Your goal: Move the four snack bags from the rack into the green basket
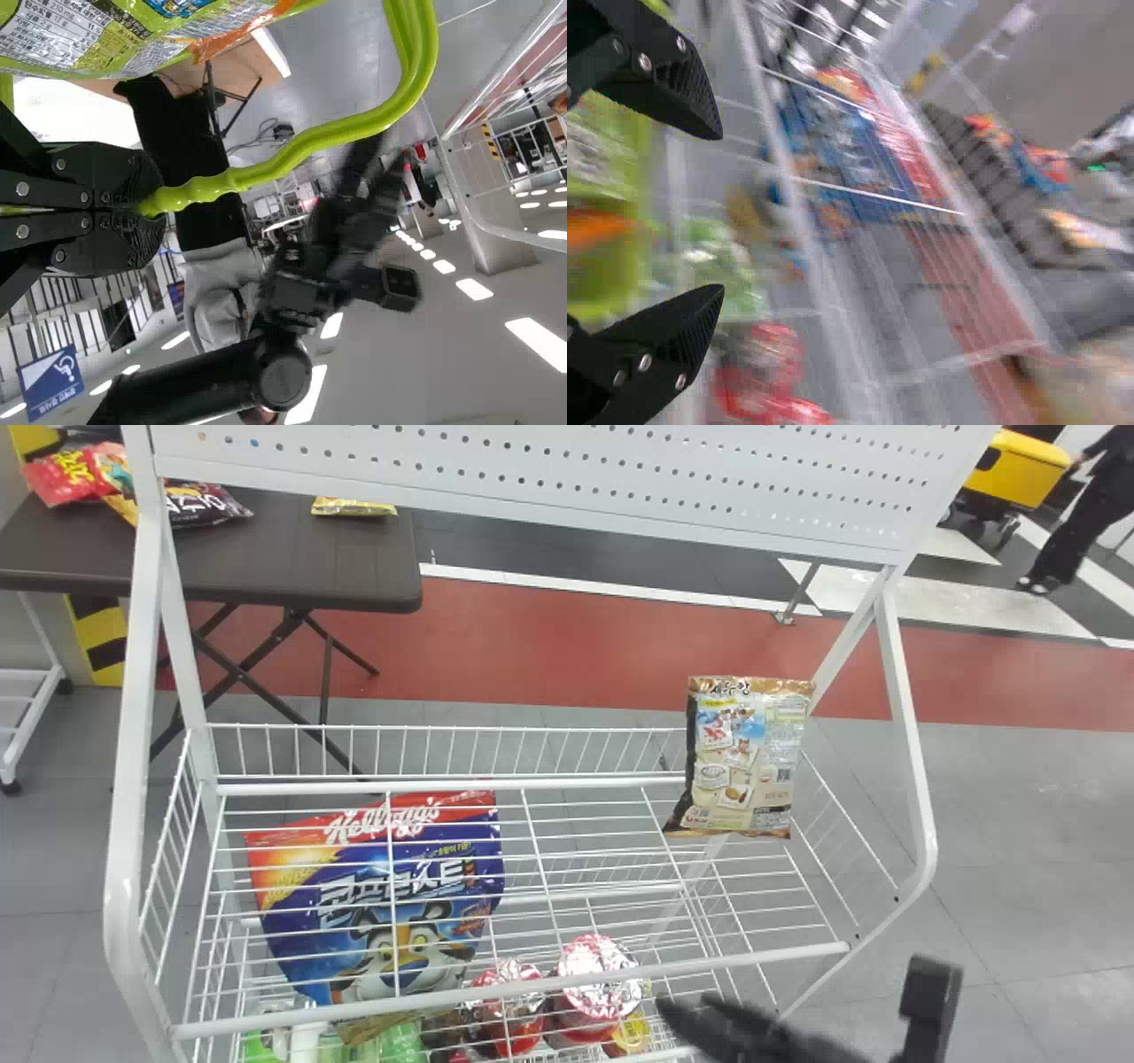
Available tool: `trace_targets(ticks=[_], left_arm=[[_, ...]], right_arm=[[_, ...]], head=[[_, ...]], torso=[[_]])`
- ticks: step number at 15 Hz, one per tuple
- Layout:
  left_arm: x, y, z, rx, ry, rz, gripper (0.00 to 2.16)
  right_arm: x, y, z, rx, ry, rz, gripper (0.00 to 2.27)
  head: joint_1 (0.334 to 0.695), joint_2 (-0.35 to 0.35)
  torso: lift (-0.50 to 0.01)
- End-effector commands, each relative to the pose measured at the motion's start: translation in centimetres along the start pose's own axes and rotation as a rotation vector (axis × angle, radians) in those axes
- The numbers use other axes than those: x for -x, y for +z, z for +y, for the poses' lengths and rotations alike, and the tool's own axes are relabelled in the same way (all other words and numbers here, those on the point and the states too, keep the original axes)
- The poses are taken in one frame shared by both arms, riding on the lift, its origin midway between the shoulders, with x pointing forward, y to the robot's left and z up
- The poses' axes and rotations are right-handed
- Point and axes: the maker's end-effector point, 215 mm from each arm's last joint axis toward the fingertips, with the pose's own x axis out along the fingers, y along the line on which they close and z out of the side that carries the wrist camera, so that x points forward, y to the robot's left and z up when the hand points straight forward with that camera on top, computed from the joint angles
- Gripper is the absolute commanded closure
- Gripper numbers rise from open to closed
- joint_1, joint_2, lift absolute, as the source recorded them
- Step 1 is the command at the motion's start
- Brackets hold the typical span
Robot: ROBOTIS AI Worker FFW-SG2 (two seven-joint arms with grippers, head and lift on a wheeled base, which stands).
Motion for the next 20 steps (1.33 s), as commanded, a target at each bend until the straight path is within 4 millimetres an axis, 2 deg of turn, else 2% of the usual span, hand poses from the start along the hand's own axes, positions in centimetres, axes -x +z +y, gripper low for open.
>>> trace_targets(ticks=[1,2,4,5,8,10,12,13,14,15,16,20], left_arm=[[-0.2,-0.4,-0.1,0.006,0.004,0.016,1.51],[-0.1,-0.5,-0.1,0.006,0.01,0.015,1.51],[0.0,-0.5,-0.4,-0.004,0.014,0.01,1.51],[0.1,-0.5,-0.4,-0.003,0.016,0.01,1.51],[0.3,-0.5,-0.7,-0.004,0.01,0.003,1.51],[0.4,-0.5,-0.7,-0.002,0.007,0.0,1.51],[0.3,-0.3,-0.8,-0.008,0.003,0.004,1.51],[0.2,-0.2,-0.8,-0.008,0.001,0.002,1.51],[0.2,-0.1,-0.7,-0.008,0.003,0.002,1.51],[0.2,-0.2,-0.6,-0.004,0.005,0.002,1.51],[0.2,-0.2,-0.6,-0.002,0.006,0.002,1.51],[0.2,-0.1,-0.5,-0.004,0.008,0.0,1.51]], right_arm=[[-3.4,8.8,-2.9,0.192,-0.095,-0.196,0.06],[-4.6,13.0,-3.6,0.298,-0.145,-0.3,0.07],[-6.7,17.8,-5.1,0.396,-0.227,-0.391,0.06],[-7.7,19.3,-6.1,0.412,-0.26,-0.405,0.07],[-9.5,21.7,-9.3,0.46,-0.393,-0.413,0.07],[-10.4,22.0,-10.8,0.461,-0.428,-0.391,0.07],[-11.6,20.9,-13.4,0.402,-0.435,-0.31,0.16],[-11.9,19.8,-14.0,0.375,-0.42,-0.256,0.6],[-12.2,18.9,-13.9,0.362,-0.398,-0.227,1.41],[-12.2,18.0,-14.1,0.344,-0.397,-0.208,2.06],[-11.9,17.3,-13.6,0.337,-0.363,-0.211,2.13],[-9.7,17.8,-10.8,0.326,-0.323,-0.281,2.17]], head=[[0.695,-0.35],[0.695,-0.35],[0.695,-0.35],[0.695,-0.35],[0.695,-0.35],[0.695,-0.35],[0.695,-0.35],[0.695,-0.35],[0.695,-0.35],[0.695,-0.35],[0.695,-0.35],[0.695,-0.35]], torso=[[0.0],[0.0],[0.0],[0.0],[0.0],[0.0],[0.0],[0.0],[0.0],[0.0],[0.0],[0.0]])
